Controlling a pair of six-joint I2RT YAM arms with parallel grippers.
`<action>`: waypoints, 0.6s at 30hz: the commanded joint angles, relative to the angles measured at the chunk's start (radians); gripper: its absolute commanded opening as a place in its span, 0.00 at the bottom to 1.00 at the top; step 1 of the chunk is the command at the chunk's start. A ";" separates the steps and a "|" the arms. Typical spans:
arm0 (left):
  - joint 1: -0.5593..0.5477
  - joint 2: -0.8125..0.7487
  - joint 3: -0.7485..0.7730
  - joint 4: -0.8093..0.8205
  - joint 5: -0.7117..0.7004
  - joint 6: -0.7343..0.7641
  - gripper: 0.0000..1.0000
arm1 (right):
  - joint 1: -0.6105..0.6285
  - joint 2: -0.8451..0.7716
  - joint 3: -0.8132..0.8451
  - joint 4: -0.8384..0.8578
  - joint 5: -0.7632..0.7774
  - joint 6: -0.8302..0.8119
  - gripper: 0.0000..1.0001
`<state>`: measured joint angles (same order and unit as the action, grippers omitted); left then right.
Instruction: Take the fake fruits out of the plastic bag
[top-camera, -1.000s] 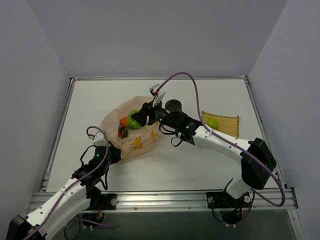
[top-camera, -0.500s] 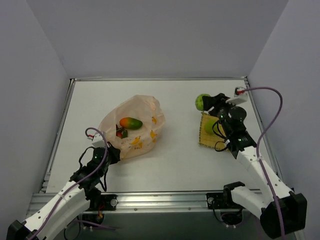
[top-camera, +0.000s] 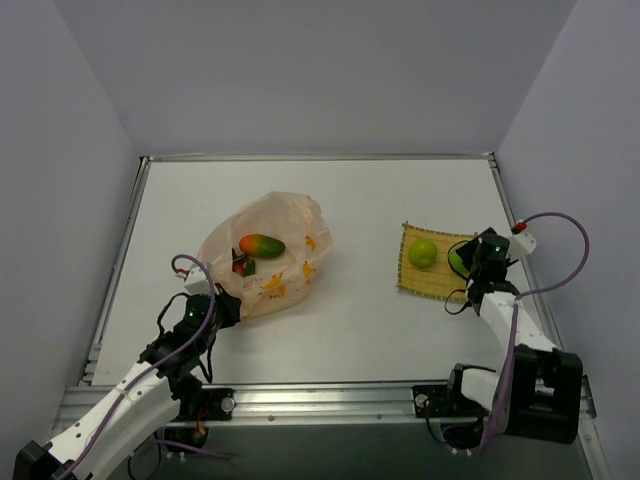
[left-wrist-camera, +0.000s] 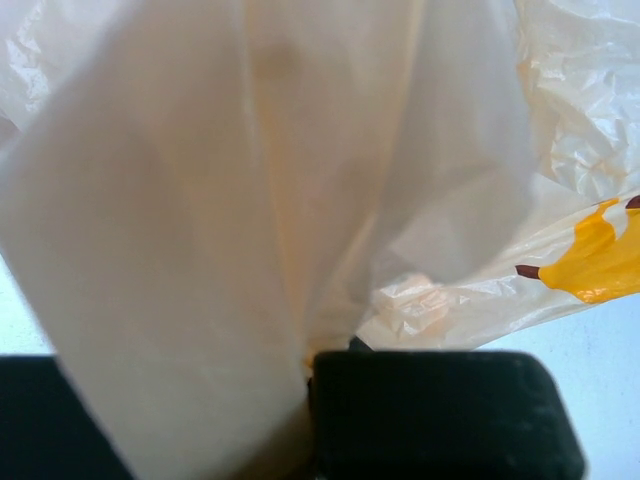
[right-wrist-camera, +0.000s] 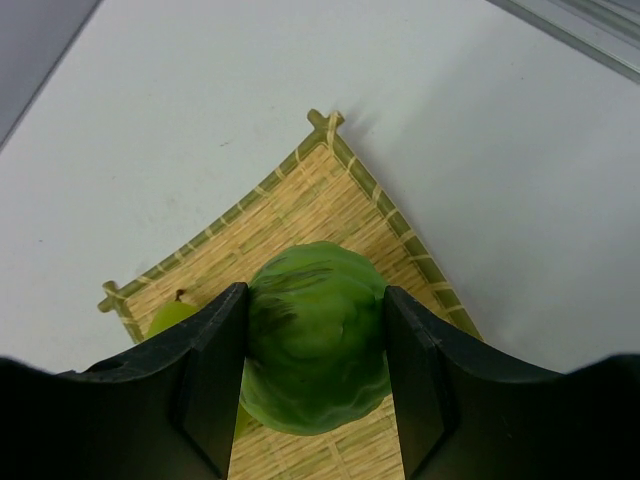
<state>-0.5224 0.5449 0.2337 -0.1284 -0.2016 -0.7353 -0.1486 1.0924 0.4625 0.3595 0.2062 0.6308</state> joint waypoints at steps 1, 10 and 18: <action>-0.002 -0.007 0.059 -0.004 -0.004 0.020 0.02 | -0.025 0.079 0.013 0.128 -0.017 0.023 0.20; -0.004 0.018 0.061 0.015 -0.002 0.028 0.02 | -0.028 0.248 0.022 0.314 -0.082 0.052 0.23; -0.004 0.033 0.059 0.024 -0.004 0.030 0.02 | -0.028 0.346 0.033 0.424 -0.143 0.053 0.29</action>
<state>-0.5224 0.5713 0.2340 -0.1272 -0.2016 -0.7292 -0.1707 1.4124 0.4637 0.6941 0.0902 0.6796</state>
